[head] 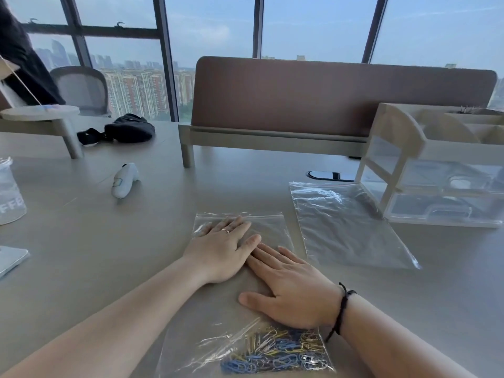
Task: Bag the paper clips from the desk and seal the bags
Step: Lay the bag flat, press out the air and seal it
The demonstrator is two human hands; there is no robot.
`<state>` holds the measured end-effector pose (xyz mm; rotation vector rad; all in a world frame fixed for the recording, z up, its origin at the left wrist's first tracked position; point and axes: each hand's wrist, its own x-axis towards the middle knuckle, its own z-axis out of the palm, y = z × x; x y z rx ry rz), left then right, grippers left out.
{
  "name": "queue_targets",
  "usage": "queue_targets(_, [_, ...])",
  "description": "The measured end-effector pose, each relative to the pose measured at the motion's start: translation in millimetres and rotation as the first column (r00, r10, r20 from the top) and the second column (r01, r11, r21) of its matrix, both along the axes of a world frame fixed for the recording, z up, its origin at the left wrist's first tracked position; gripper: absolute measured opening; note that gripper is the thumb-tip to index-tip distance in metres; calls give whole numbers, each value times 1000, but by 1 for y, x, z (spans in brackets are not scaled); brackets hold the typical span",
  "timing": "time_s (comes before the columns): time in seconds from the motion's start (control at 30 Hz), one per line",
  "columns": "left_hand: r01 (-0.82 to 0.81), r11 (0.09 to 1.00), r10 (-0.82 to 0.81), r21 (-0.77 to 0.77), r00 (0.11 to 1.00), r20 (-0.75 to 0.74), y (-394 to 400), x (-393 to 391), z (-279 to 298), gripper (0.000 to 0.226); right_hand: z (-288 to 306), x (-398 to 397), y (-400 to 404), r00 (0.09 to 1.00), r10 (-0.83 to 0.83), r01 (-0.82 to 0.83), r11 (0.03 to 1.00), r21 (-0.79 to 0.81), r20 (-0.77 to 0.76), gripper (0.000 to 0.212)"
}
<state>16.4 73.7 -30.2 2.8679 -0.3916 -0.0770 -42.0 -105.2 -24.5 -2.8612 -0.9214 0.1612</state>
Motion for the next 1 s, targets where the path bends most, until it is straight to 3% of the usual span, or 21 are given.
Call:
queue_targets(0.13, [-27,999,28,17,999,-33,16,5,1,69,3,1,0,996,-22,22,1000,-3,-84,86])
queue_targets(0.27, [-21,999,22,43,999,-27,18,4,0,71,13,5,1,987,-69,90,986,143,-146,75])
queue_targets(0.33, [-16,998,18,60,999,-30,17,4,1,71,18,13,5,984,-168,178,951,252,-61,56])
queue_targets(0.4, [-10,997,13,75,999,-33,16,3,2,70,19,27,14,956,-270,228,932,282,119,49])
queue_targets(0.53, [-4,996,6,94,1000,-24,15,-1,5,70,9,62,42,916,-305,218,923,316,259,30])
queue_targets(0.73, [-11,997,13,82,1000,-24,15,0,5,73,-15,94,47,958,-278,243,913,328,65,54])
queue_targets(1.0, [-31,1000,31,-5,1000,5,18,4,4,68,-15,90,38,957,-289,276,937,216,32,58])
